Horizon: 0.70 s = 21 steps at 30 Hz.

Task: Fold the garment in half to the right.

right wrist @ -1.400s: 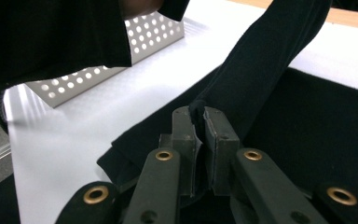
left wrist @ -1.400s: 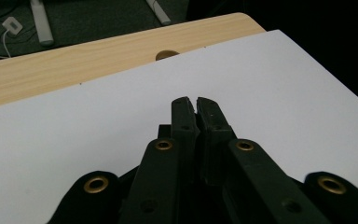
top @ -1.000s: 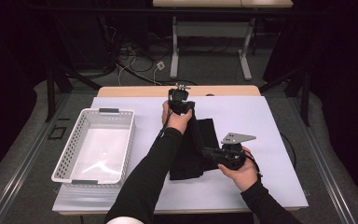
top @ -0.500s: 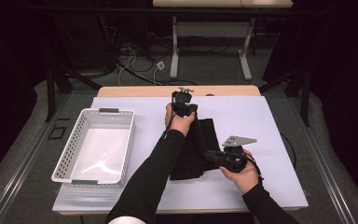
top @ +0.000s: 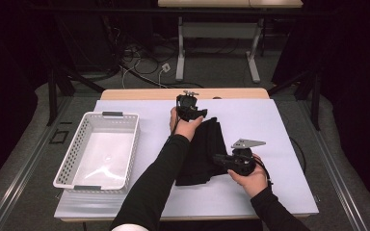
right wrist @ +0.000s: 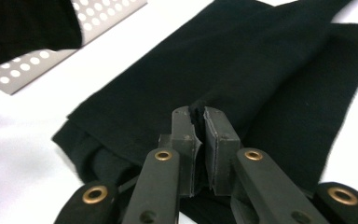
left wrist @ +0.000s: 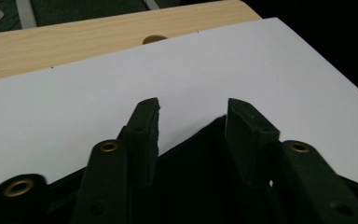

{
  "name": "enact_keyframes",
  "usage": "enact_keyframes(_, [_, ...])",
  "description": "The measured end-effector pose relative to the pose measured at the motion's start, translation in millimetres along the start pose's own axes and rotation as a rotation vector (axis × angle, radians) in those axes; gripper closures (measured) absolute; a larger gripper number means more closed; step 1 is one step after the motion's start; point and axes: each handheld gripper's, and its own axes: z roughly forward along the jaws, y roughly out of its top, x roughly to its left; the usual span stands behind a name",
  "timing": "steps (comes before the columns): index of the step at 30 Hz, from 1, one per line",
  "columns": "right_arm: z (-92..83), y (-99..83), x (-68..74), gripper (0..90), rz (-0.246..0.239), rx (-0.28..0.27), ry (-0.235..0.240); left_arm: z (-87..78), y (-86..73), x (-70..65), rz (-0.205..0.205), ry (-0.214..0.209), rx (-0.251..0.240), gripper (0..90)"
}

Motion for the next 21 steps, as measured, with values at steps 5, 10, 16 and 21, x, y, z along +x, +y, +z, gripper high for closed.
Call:
enact_keyframes(5, [-0.3,-2.5,-4.3,83.5,0.019,0.014,-0.018,-4.3,-2.2,1.2,0.011,0.008,-0.008,48.3])
enact_keyframes(10, [-3.0,-4.8,-6.6,83.4,0.030,0.016,-0.029,-9.8,-6.9,2.5,0.015,0.002,-0.007,46.3])
enact_keyframes(16, [-9.3,-7.0,-8.3,82.3,0.036,0.009,-0.048,-19.7,-15.7,1.6,0.019,-0.017,-0.005,43.3])
enact_keyframes(21, [-16.9,-11.2,-9.9,68.8,0.025,0.002,-0.103,-26.1,-25.9,2.5,0.016,-0.028,0.009,41.8])
